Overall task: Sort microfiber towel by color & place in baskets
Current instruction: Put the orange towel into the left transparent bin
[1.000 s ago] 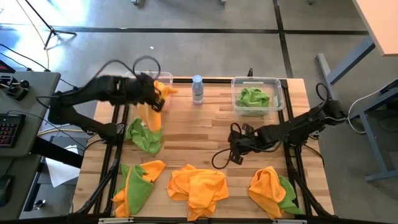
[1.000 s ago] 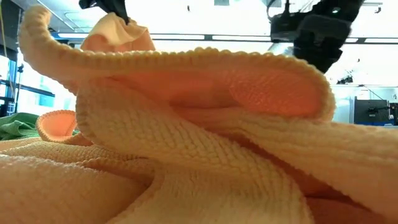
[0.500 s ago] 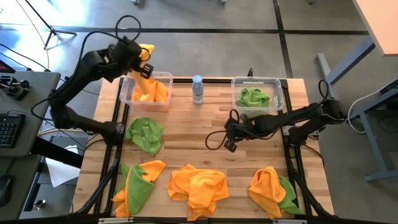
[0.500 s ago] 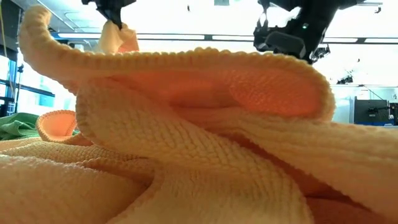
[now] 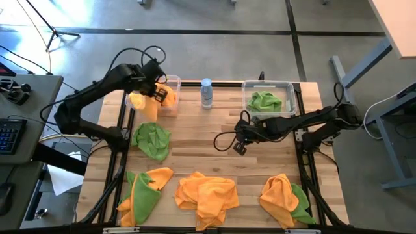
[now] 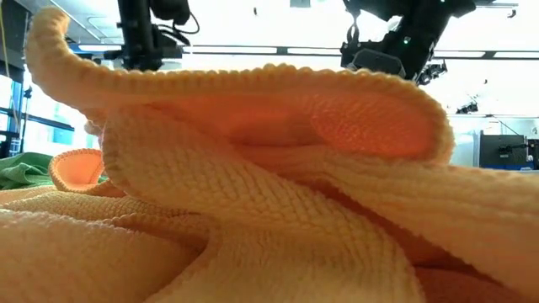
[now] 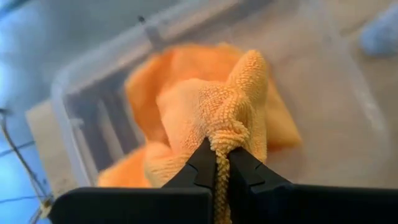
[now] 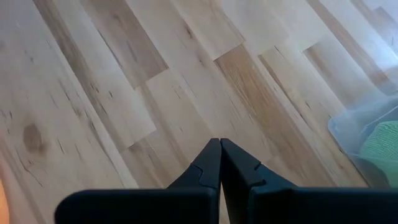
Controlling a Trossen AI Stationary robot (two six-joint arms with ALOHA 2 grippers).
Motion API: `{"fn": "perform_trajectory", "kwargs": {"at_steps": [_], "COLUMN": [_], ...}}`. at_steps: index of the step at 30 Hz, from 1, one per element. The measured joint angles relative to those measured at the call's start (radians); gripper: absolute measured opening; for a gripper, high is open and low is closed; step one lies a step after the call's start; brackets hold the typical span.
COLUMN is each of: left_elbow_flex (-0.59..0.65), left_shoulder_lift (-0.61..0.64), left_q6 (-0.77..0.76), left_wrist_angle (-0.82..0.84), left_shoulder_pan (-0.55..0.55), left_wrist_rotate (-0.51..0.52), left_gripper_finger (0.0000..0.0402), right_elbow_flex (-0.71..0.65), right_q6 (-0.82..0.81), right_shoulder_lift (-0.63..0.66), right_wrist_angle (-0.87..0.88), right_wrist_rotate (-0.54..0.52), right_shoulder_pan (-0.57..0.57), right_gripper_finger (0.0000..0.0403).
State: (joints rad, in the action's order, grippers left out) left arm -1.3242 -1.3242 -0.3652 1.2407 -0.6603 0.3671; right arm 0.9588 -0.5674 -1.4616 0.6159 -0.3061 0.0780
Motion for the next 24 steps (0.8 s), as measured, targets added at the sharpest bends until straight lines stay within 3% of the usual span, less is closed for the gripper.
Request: {"fn": "perform_trajectory", "kwargs": {"at_steps": [4, 7, 12, 19, 24], "left_elbow_flex": [0.004, 0.005, 0.005, 0.005, 0.024], "left_shoulder_lift": [-0.038, -0.075, -0.131, -0.152, -0.156], "left_q6": [0.080, 0.067, 0.003, -0.070, -0.128], "left_wrist_angle": [-0.166, -0.274, -0.291, -0.137, -0.091], "left_shoulder_pan": [-0.073, -0.112, -0.141, -0.095, -0.038], "left_wrist_rotate": [0.018, 0.092, 0.198, -0.113, -0.054], "left_gripper_finger": [0.0000, 0.0000, 0.0000, 0.0000, 0.0000], "right_elbow_flex": [0.000, 0.000, 0.000, 0.000, 0.000], "right_q6": [-0.001, -0.022, -0.060, -0.061, -0.061], "right_shoulder_lift": [0.000, 0.000, 0.000, 0.001, 0.001], "right_wrist_angle": [-0.002, -0.012, -0.041, -0.057, -0.057], "right_wrist_rotate": [0.000, 0.000, 0.000, 0.000, 0.000], "right_shoulder_pan": [0.000, 0.000, 0.000, 0.001, 0.001], "right_gripper_finger": [0.0000, 0.0000, 0.0000, 0.0000, 0.0000]}}
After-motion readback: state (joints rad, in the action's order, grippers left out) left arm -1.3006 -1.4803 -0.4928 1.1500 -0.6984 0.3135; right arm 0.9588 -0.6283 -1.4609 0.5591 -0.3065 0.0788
